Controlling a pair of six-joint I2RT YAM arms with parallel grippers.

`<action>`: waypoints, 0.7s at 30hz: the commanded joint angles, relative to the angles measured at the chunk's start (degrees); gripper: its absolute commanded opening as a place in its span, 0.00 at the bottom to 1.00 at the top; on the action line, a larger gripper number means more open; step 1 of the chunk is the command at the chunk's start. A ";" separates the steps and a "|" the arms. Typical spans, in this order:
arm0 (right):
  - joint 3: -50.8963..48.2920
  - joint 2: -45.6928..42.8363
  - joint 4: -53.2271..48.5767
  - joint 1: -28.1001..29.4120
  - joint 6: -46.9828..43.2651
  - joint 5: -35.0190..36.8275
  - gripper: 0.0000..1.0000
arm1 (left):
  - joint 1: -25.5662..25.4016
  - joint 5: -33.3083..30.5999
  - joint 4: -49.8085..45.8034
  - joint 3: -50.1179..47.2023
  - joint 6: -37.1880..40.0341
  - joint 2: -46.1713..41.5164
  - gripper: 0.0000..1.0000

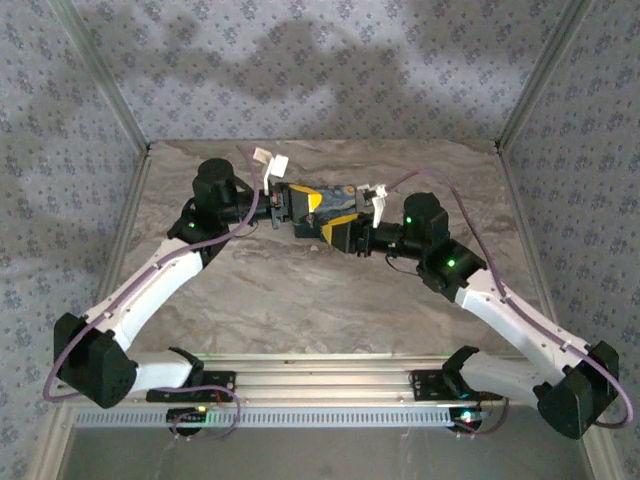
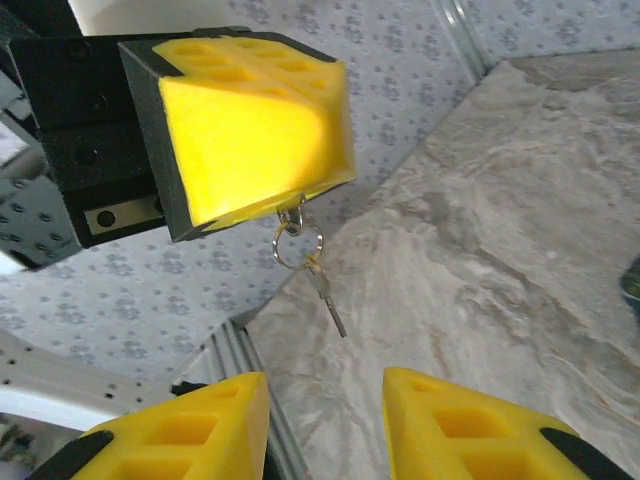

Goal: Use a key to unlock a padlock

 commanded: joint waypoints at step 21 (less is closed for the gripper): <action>1.94 2.76 11.32 1.83 4.69 -3.93 0.35 | -0.22 5.33 7.49 -1.08 -6.33 -0.51 0.00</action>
